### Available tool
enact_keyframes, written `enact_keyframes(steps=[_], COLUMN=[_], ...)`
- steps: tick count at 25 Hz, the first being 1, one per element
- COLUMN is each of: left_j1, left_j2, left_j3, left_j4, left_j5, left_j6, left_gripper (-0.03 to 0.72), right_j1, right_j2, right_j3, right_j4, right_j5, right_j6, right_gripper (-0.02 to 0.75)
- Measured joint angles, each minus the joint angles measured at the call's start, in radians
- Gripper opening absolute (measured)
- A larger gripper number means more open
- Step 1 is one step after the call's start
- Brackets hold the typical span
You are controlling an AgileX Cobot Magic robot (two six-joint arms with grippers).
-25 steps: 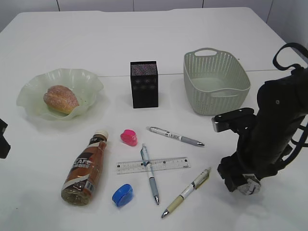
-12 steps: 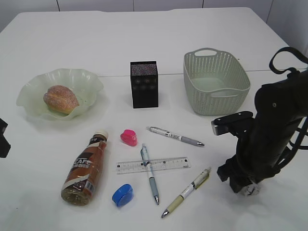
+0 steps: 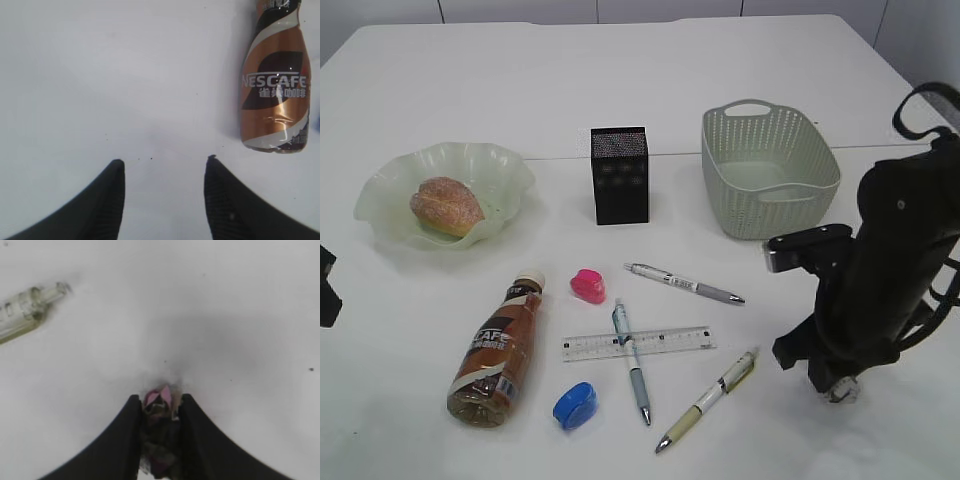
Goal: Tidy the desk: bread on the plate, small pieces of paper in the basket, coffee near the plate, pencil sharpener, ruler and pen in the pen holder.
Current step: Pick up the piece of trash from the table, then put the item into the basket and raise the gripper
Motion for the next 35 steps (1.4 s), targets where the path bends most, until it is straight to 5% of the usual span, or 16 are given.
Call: enact_keyframes(steps=[14,24,26,31,35], left_j1=[0.000,0.000,0.000,0.000,0.000], left_j2=[0.000,0.000,0.000,0.000,0.000], left_j3=[0.000,0.000,0.000,0.000,0.000], left_j4=[0.000,0.000,0.000,0.000,0.000], left_j5=[-0.002,0.006,0.010,0.015,0.015], left_j6=[0.000,0.000,0.000,0.000,0.000], left_gripper=[0.371,0.370,0.370,0.370,0.371], right_j1=[-0.049,-0.120,-0.120,-0.120,-0.120], right_j2=[-0.102,0.126,0.173,0.210,0.210], right_j3=[-0.391,-0.735,-0.777,-0.804,-0.807], right_j4=[0.048,0.036,0.030,0.013,0.033], right_j5=[0.062,0.005,0.002,0.000,0.038], right_j6=[-0.014,0.045,0.045,0.045,0.051], right_gripper=[0.171,0.186,0.235,0.512,0.595])
